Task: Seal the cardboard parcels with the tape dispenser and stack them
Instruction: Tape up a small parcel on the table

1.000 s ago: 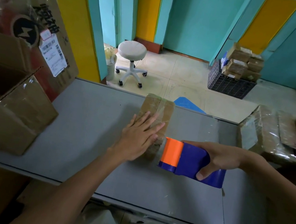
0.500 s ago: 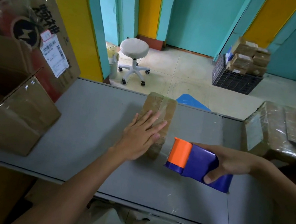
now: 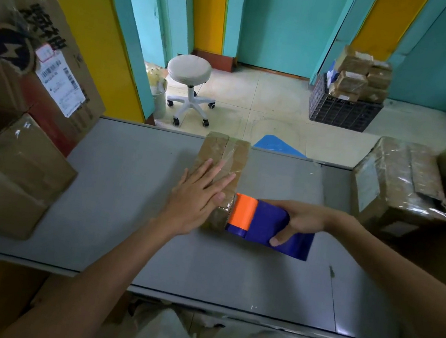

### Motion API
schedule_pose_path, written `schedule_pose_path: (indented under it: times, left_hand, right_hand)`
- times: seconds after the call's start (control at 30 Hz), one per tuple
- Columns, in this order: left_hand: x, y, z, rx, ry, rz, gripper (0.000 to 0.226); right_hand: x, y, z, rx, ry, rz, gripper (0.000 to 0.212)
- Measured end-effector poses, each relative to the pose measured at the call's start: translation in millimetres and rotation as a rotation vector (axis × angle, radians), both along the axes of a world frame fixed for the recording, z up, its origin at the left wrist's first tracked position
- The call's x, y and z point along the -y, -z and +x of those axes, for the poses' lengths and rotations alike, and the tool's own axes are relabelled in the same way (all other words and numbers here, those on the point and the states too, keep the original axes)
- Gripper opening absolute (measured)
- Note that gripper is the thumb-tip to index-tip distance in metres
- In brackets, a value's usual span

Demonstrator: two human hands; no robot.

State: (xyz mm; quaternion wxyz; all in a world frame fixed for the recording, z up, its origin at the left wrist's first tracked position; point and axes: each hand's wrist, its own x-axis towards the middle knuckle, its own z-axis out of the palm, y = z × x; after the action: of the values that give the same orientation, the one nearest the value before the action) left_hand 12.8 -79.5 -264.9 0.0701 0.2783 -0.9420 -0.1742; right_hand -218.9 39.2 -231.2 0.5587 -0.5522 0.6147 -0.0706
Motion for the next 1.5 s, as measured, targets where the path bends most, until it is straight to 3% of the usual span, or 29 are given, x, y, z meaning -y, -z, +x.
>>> schedule_pose_path:
  times: [0.27,0.43,0.6,0.7,0.77,0.83,0.9,1.0,1.17,1.23,1.3,1.4,1.5]
  left_hand:
    - [0.1,1.2,-2.7,-0.001,-0.011,-0.014,0.06]
    - [-6.4,-3.7,-7.6,0.002,0.017,-0.021,0.064]
    - [-1.6,-12.1,-7.0,0.046,-0.039,0.108,0.054]
    - [4.3,-15.6,-5.1,-0.216,-0.085,0.443,0.053]
    - [8.2,-16.8,1.0,-0.46,-0.171,0.69,0.051]
    - [10.4,-20.6,8.3,-0.606,-0.234,0.773,0.043]
    - [13.5,-23.1,15.5,-0.653,-0.288,0.725,0.033]
    - [16.4,-15.9,27.6,-0.589,-0.343,0.501,0.038]
    - [3.5,-3.0,43.1,-0.631,-0.361,0.318,0.037]
    - [-0.9,0.1,47.5,-0.613,-0.287,0.252,0.037]
    - [-2.8,2.2,50.3,-0.584,-0.222,0.205,0.039]
    - [-4.6,5.1,49.2,-0.592,-0.189,0.196,0.039]
    - [-8.9,8.8,43.7,-0.599,-0.202,0.186,0.04]
  right_hand:
    - [2.0,-7.3,9.4,-0.137,-0.017,-0.069,0.068]
    - [8.0,0.5,10.4,-0.669,-0.153,-0.117,0.088]
    - [8.5,4.9,6.5,-0.673,-0.027,-0.177,0.091]
    - [2.1,12.8,-5.6,-0.839,0.028,-0.287,0.098]
    - [-6.5,19.5,-8.8,-0.832,0.032,-0.282,0.1]
    - [-16.7,28.3,-8.7,-0.796,0.032,-0.257,0.1]
    - [-25.2,36.3,-6.4,-0.786,0.044,-0.26,0.101]
    - [-33.5,47.6,1.0,-0.788,0.097,-0.369,0.091]
    - [-37.8,49.1,3.8,-0.912,0.13,-0.457,0.078]
    - [-36.3,46.1,5.5,-1.004,0.186,-0.61,0.082]
    - [-31.1,42.0,14.2,-1.045,0.251,-0.924,0.073]
    - [-18.2,33.6,43.2,-0.809,0.276,-1.182,0.058]
    - [-0.7,34.2,74.8,-0.453,0.277,-1.078,0.064]
